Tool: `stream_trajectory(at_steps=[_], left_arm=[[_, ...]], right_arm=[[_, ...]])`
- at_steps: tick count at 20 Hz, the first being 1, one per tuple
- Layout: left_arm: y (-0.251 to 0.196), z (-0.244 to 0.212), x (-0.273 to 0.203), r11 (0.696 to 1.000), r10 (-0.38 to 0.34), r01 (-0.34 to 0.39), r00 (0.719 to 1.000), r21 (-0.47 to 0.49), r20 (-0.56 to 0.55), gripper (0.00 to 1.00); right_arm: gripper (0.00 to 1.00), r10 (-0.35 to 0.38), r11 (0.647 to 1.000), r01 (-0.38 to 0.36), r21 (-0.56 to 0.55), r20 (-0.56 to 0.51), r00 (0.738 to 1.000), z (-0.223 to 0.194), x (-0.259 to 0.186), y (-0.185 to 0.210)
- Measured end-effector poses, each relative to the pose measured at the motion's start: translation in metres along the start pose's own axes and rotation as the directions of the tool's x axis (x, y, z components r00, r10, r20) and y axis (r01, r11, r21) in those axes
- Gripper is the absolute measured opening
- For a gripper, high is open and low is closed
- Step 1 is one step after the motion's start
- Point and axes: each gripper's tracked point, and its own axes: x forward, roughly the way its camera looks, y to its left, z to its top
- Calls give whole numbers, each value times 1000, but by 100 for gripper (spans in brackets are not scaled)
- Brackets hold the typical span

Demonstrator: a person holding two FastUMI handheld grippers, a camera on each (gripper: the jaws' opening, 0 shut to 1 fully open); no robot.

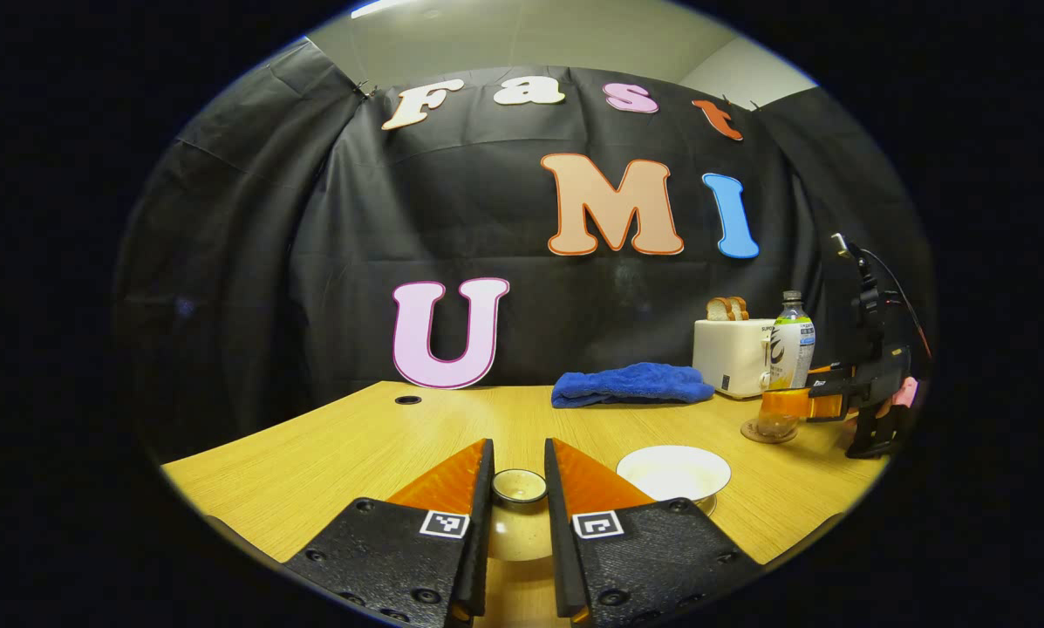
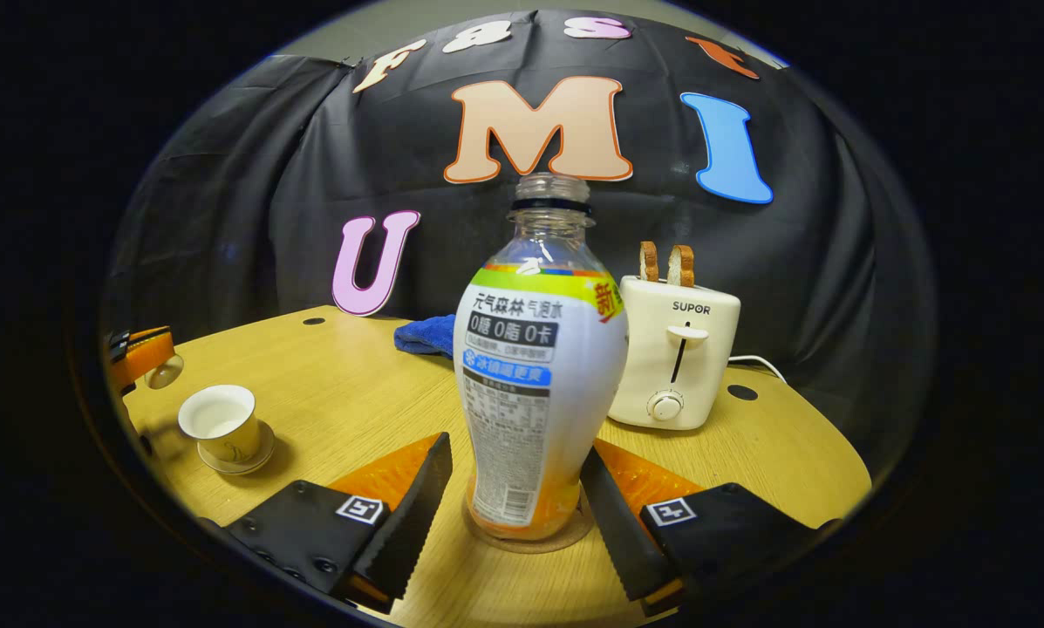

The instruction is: Open the teacup lid with one hand, grasp the water bottle and pour water into the teacup with the other hand; after pouring, place the water bottle on the coaster and then close the teacup lid.

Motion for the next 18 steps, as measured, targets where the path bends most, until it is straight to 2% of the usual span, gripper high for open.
stream_trajectory(at_steps=[1, 2, 4, 7, 8, 10, 11, 18], left_arm=[[0, 0, 1, 1000, 0, 0, 1000, 0, 0, 28], [0, 0, 1, 1000, 0, 0, 1000, 0, 0, 28], [0, 0, 0, 1000, 0, 0, 1000, 0, 0, 28], [0, 0, -1, 1000, 0, 0, 1000, 0, 0, 28], [0, -1, 0, 1000, 0, 0, 1000, 0, 0, 28], [0, 0, 0, 1000, -1, 1, 1000, 0, 0, 28], [-1, 0, -1, 1000, -1, 1, 1000, -1, 1, 28], [-6, 1, 1, 1000, -19, 19, 1000, -3, 3, 29]], right_arm=[[93, 0, 1000, 0, 7, 3, 1000, 0, -4, 0], [88, 4, 1000, -4, 14, 7, 1000, 0, -7, 0], [94, 5, 1000, -6, 25, 26, 1000, 1, -16, 0], [95, -39, 997, 33, 63, 104, 994, 11, -35, -9], [99, -65, 995, 52, 84, 152, 986, 17, -42, -14], [95, -118, 990, 91, 111, 262, 958, 34, -59, -23], [94, -144, 986, 119, 119, 232, 962, 23, -58, -30], [94, -229, 970, 202, 134, 233, 945, 18, -96, -41]])
